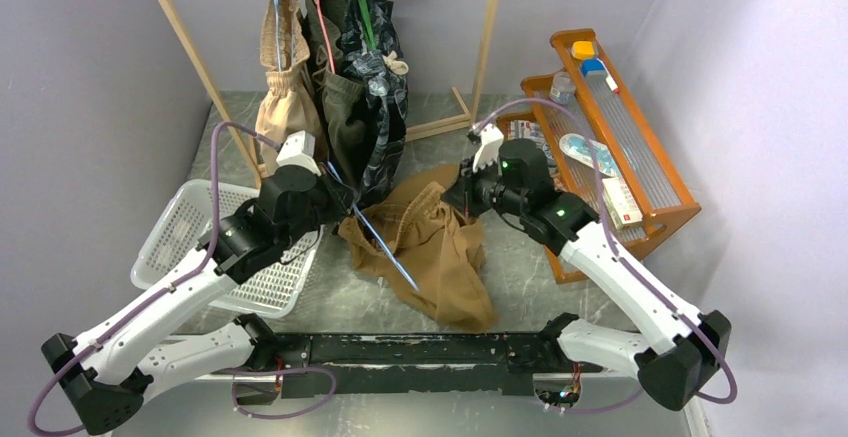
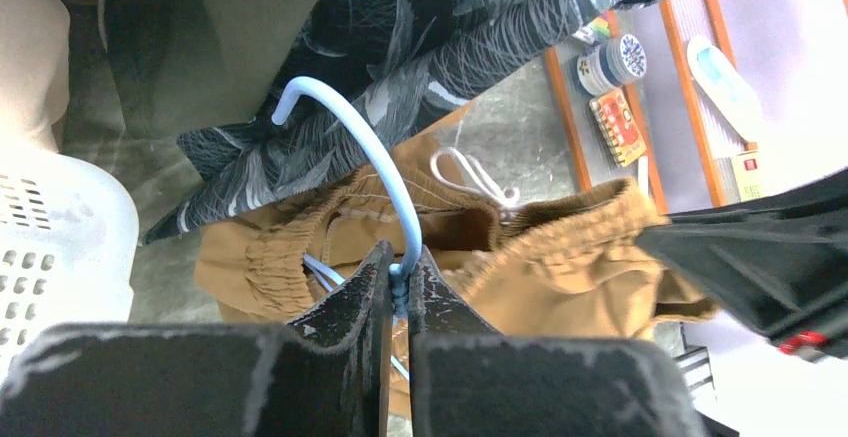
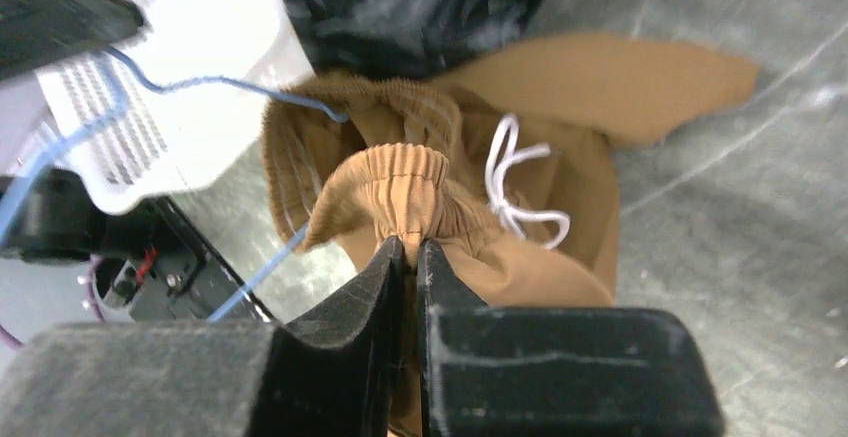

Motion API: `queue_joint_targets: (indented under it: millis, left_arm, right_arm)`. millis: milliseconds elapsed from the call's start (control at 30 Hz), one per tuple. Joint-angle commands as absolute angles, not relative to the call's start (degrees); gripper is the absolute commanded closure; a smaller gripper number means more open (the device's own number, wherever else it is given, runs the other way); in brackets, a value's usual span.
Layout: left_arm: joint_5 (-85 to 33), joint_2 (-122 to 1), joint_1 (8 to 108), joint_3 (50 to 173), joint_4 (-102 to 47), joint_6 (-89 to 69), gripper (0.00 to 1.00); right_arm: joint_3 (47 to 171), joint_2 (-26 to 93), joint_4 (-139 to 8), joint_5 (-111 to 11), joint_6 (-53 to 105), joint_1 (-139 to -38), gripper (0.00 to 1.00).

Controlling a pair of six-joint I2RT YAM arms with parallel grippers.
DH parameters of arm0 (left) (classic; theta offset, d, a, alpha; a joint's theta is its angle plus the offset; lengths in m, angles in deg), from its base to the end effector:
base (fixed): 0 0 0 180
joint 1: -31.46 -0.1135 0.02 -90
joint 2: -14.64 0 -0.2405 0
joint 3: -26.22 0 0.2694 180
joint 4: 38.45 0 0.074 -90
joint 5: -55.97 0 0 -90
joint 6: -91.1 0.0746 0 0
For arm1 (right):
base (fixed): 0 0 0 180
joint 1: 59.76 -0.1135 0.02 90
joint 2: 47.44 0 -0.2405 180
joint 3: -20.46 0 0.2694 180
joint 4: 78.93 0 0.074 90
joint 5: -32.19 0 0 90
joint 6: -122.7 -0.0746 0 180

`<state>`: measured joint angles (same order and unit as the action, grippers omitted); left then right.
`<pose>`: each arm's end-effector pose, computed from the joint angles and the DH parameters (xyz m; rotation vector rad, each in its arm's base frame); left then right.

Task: Remove the shorts from the hanger

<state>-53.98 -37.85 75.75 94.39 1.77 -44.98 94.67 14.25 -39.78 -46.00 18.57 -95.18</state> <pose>0.2068 -0.1662 0.3172 -0.2602 2.0187 -0.6714 0.2359 0.1865 0.3177 -0.5208 2.0435 0.7420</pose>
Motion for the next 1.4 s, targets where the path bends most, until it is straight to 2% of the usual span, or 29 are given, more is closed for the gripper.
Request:
queue_joint_targets:
  millis: [0, 33, 100, 167, 267, 433, 667, 900, 1167, 1267, 1367]
  left_arm:
    - [-51.7, -37.3, 75.4, 92.5, 0.3, -46.4, 0.93]
    - [-51.6, -37.2, 75.4, 91.9, -0.1, -46.6, 0.93]
    - [-51.6, -37.3, 75.4, 91.0, -0.3, -47.5, 0.93]
    - [-51.9, -38.0, 75.4, 90.9, -0.1, -47.8, 0.93]
    - [-52.7, -39.7, 75.4, 91.7, 0.4, -47.6, 0.93]
    - [-54.1, -42.5, 75.5, 93.9, 2.9, -47.8, 0.93]
    - [-54.1, -44.3, 75.5, 94.2, 2.8, -47.9, 0.93]
    - [-53.7, -47.4, 75.5, 96.9, 4.5, -47.8, 0.93]
    - [-55.8, -50.5, 75.9, 99.8, 7.9, -48.4, 0.93]
    - [-55.6, -51.3, 76.4, 100.5, 8.6, -48.7, 0.93]
    - [-55.1, -51.2, 76.5, 99.8, 7.4, -48.3, 0.93]
  right_arm:
    - [85.3, 17.4, -39.3, -43.0, 16.8, -95.2, 0.85]
    - [83.3, 17.5, -37.6, -44.0, 15.8, -95.2, 0.71]
    - [82.7, 15.9, -34.7, -47.1, 14.3, -95.2, 0.56]
    - [83.1, 11.6, -34.0, -47.3, 14.0, -95.2, 0.45]
    - [85.2, 3.9, -35.2, -43.3, 15.2, -95.2, 0.35]
    - [92.5, 0.0, -34.2, -24.8, 19.0, -95.3, 0.32]
    - [98.0, 1.3, -30.7, -13.9, 20.7, -95.4, 0.27]
    - [102.0, 5.8, -26.3, -16.5, 23.6, -99.4, 0.28]
    - [105.5, 13.2, -22.5, -42.0, 23.2, -117.1, 0.34]
    - [107.0, 16.1, -19.5, -50.1, 23.8, -120.1, 0.47]
    - [108.1, 18.1, -17.3, -54.5, 24.7, -121.5, 0.69]
